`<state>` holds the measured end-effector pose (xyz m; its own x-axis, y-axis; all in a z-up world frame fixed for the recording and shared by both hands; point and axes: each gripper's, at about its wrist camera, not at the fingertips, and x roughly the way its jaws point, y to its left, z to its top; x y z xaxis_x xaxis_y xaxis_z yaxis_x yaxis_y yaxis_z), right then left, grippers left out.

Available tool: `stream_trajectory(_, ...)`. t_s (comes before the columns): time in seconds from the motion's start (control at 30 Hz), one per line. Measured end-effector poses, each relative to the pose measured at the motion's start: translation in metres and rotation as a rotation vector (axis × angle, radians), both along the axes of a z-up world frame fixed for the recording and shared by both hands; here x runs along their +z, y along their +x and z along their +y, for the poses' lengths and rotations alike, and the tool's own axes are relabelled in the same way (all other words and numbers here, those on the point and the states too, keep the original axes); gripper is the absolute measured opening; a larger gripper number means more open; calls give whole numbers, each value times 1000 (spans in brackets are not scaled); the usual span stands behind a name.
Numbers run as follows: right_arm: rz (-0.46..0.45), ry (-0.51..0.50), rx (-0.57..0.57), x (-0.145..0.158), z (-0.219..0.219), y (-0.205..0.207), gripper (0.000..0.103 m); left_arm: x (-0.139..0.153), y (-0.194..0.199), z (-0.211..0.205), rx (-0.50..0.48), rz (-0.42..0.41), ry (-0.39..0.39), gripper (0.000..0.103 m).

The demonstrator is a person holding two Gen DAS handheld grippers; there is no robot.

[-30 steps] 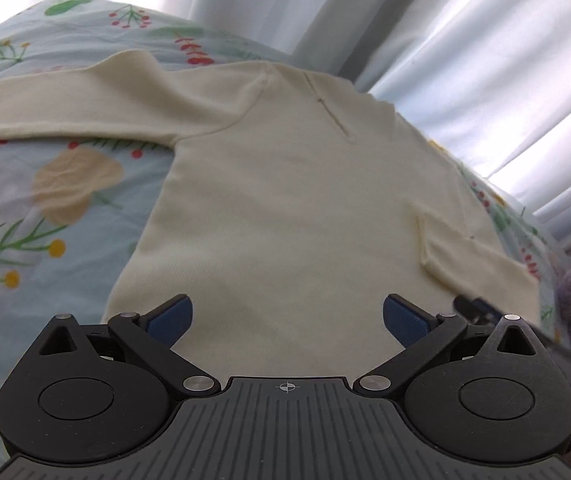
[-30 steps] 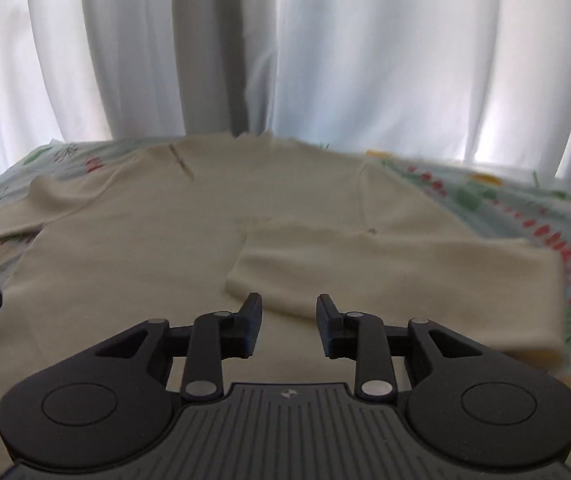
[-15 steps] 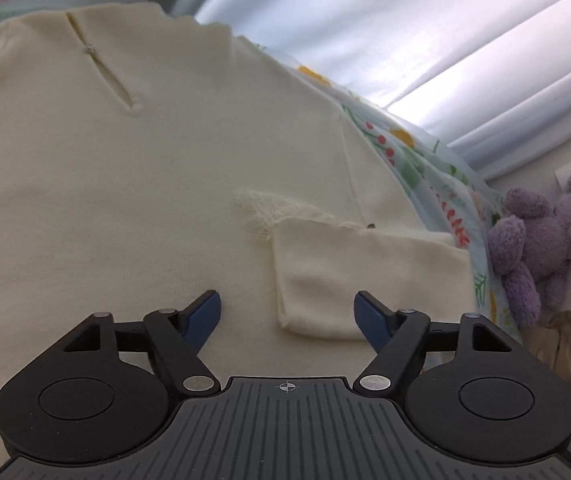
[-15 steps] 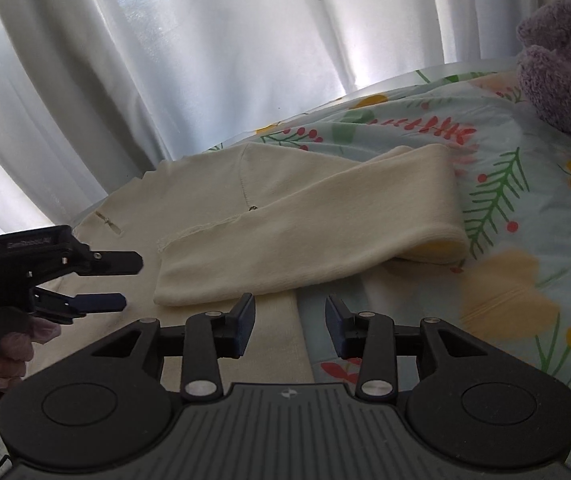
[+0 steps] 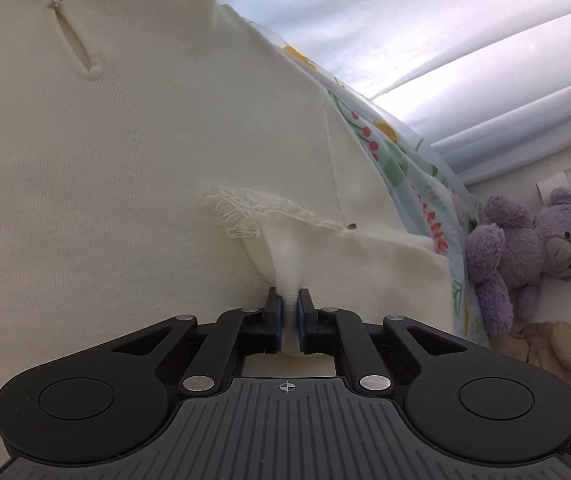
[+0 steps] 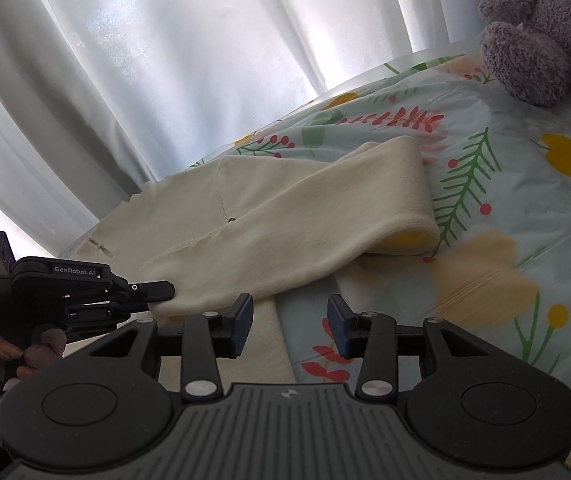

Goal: Fold small clothes

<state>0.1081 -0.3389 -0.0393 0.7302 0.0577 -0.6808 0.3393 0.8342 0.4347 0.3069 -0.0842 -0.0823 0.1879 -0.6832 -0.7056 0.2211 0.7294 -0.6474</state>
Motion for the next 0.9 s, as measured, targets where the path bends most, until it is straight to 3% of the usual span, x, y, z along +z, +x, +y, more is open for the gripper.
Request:
stream_trajectory(0.1, 6, 27, 3, -3, 0, 4, 41, 16, -4, 8, 15, -38, -23, 7)
stream_trajectory(0.2, -2, 42, 6, -2, -2, 9, 41, 45, -10, 31, 43, -131, -47, 7)
stream_trajectory(0.33, -15, 57, 35, 0, -3, 21, 41, 69, -9, 70, 122, -270, 127, 7)
stream_trajectory(0.43, -6, 84, 60, -3, -2, 34, 41, 69, -5, 96, 208, -346, 323, 7)
stream_trajectory(0.53, 4, 104, 73, -7, 2, 45, 41, 61, -2, 113, 277, -381, 442, 8)
stream_trajectory(0.7, 4, 129, 90, -11, 10, 57, 42, 39, 7, 127, 299, -335, 351, 15)
stream_trajectory(0.8, 11, 159, 86, -14, 12, 65, 42, 30, 14, 126, 292, -308, 306, 15)
stream_trajectory(0.83, 13, 170, 82, -15, 12, 66, 42, 29, 15, 125, 293, -297, 290, 10)
stream_trajectory(0.9, 18, 189, 68, -17, 11, 69, 42, 37, 13, 125, 309, -319, 281, 9)
